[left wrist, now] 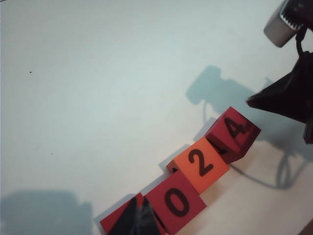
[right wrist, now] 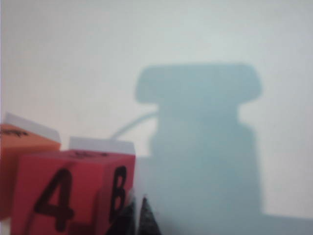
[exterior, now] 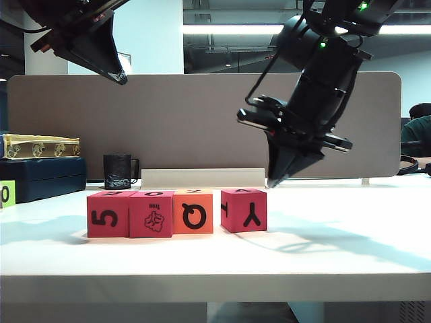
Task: Select the appropriate blocks from the scattered letter blocks on the table and arrange them in a row to spell out "2024".
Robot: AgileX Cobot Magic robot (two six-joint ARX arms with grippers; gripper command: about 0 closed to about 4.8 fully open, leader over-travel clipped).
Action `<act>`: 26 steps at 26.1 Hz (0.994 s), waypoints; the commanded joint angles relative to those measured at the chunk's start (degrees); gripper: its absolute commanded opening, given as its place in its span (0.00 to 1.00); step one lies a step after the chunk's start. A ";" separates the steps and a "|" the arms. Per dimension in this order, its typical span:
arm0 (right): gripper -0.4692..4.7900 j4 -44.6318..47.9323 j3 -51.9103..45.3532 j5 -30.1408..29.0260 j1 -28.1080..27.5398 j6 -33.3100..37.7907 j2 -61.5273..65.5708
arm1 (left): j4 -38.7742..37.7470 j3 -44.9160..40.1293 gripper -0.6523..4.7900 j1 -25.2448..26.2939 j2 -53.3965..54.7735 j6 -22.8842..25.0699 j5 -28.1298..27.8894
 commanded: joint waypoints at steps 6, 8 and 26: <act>0.09 -2.29 0.13 -2.69 0.15 -1.09 1.49 | 0.39 0.02 0.11 -0.04 -0.17 0.39 0.20; 0.09 -2.03 0.13 -5.62 0.26 -1.09 2.19 | 0.37 0.02 0.11 -0.04 -0.20 0.39 0.20; 0.09 0.31 0.28 -5.20 3.21 -1.20 3.78 | 0.07 0.02 0.11 -0.04 -0.20 0.42 0.07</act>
